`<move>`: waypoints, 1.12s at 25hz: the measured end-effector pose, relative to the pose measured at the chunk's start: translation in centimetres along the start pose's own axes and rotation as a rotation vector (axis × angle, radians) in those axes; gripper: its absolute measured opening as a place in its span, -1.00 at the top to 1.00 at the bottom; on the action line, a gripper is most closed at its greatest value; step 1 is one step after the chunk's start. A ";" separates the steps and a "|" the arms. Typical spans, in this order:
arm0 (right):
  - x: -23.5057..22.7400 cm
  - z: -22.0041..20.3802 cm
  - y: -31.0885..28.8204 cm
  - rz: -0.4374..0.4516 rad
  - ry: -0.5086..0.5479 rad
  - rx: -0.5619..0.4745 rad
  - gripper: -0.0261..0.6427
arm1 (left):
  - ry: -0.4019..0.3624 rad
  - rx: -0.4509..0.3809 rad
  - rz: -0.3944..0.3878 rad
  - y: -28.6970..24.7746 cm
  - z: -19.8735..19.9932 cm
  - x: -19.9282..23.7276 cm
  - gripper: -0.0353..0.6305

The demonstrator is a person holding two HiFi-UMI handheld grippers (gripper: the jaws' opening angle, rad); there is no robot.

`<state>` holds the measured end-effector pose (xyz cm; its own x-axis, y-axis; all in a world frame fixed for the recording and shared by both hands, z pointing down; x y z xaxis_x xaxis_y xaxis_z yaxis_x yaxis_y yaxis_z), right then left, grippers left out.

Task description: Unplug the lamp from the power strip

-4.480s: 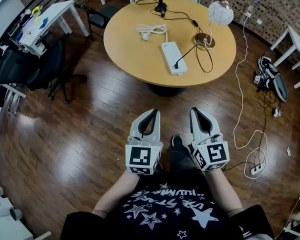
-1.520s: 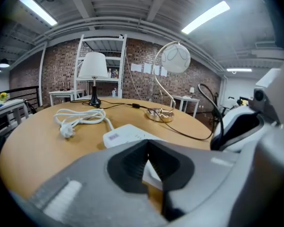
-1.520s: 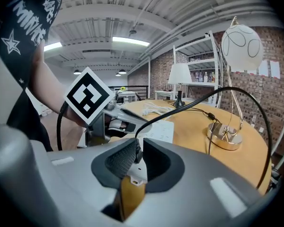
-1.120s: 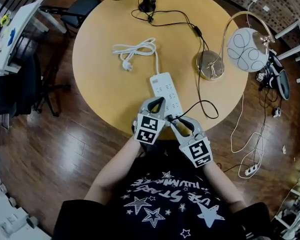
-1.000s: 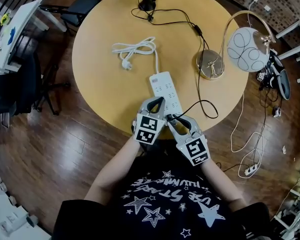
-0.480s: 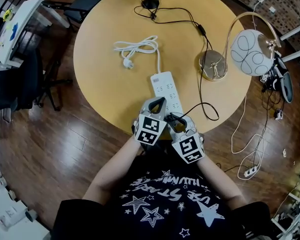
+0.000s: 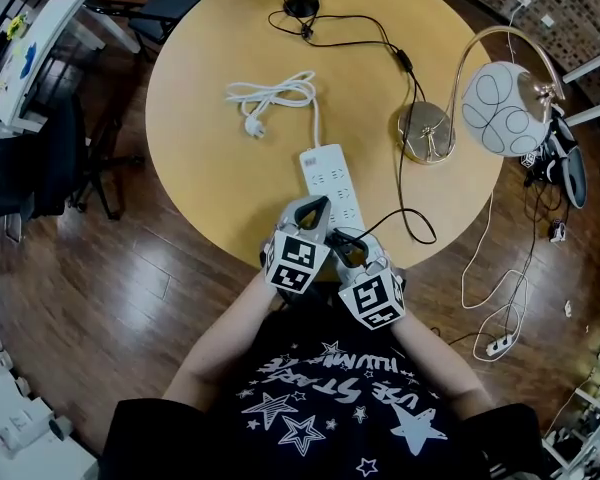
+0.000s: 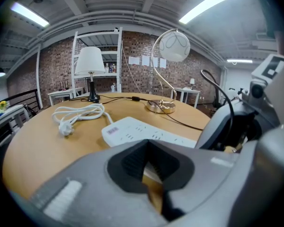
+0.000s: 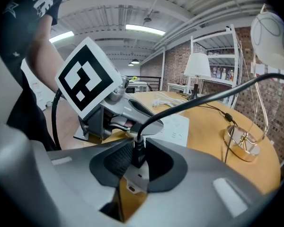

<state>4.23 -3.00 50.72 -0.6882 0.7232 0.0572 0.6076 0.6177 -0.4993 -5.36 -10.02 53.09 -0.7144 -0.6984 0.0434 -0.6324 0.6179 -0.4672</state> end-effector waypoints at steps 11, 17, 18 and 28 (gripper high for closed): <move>-0.4 -0.6 0.5 -0.017 -0.069 -0.049 0.70 | -0.011 -0.007 0.005 -0.1 0.1 -0.3 0.88; -0.4 -0.8 0.4 0.003 -0.096 -0.099 0.70 | 0.001 -0.004 0.006 -0.1 0.0 -0.2 0.88; -0.4 -0.8 0.5 0.003 -0.099 -0.104 0.70 | 0.001 -0.003 0.005 0.0 0.1 -0.2 0.88; -0.4 -1.1 0.6 -0.005 -0.101 -0.135 0.70 | 0.011 -0.006 0.004 -0.1 0.0 -0.1 0.88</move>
<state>5.31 -2.62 51.35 -0.7232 0.6899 -0.0311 0.6474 0.6616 -0.3783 -5.20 -10.02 53.14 -0.7198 -0.6923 0.0511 -0.6315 0.6226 -0.4621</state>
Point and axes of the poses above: the fingertips, and each gripper's own axes: y backward along the fingers, x to its left, z out of its top, the point moved 9 cm from there along y, backward along the fingers, and after that the axes turned 5 degrees about -x, right-handed, at the moved point
